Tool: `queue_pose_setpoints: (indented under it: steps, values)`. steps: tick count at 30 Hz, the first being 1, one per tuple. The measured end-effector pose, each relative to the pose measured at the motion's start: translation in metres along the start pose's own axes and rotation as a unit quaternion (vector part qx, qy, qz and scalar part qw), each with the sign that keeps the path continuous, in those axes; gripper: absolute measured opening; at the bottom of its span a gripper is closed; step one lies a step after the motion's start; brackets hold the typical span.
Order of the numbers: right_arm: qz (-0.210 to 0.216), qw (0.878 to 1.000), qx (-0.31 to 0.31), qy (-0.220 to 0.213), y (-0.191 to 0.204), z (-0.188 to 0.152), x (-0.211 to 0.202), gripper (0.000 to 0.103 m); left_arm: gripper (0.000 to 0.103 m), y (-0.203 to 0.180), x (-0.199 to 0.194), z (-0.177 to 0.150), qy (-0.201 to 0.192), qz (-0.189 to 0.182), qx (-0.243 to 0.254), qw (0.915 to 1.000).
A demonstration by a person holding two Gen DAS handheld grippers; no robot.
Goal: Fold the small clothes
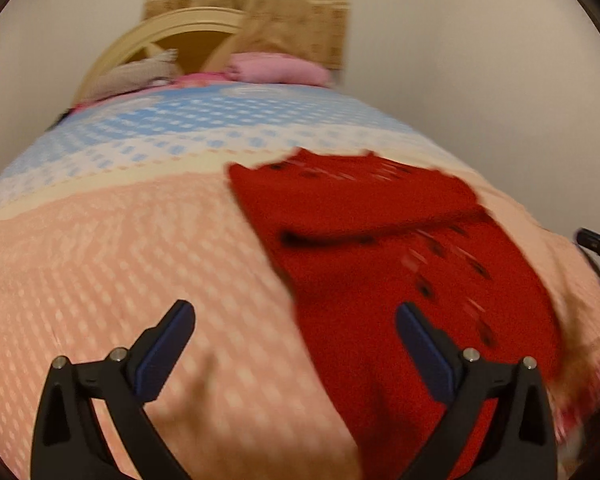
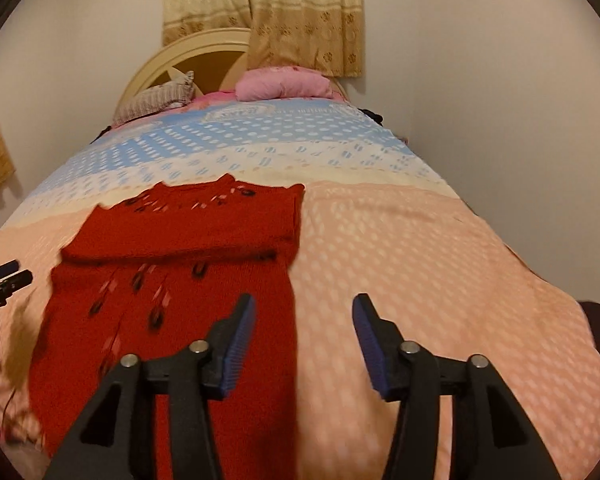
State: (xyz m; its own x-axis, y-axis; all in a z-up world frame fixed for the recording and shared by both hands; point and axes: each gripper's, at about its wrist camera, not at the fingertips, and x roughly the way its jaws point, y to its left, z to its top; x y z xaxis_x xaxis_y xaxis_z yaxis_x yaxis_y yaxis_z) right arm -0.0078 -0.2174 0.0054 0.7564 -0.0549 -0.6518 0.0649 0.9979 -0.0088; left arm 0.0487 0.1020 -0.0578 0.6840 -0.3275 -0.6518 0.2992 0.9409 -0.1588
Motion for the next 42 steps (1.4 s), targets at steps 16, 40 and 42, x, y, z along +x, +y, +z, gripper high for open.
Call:
queue_pose_setpoints:
  steps: [16,40,42]
  values:
    - [0.124,0.976,0.088,0.157,-0.018,-0.143,-0.009,0.061,0.098,-0.046,-0.037,-0.09,0.082,-0.135,-0.03,0.987]
    - [0.157,0.964,0.102,0.189,-0.007,-0.161,0.024,0.008,0.011,-0.044,-0.024,-0.105,0.132,-0.211,-0.077,0.9655]
    - [0.17,0.964,0.103,0.177,-0.008,-0.153,0.015,0.007,0.01,-0.044,-0.024,-0.104,0.133,-0.204,-0.075,0.967]
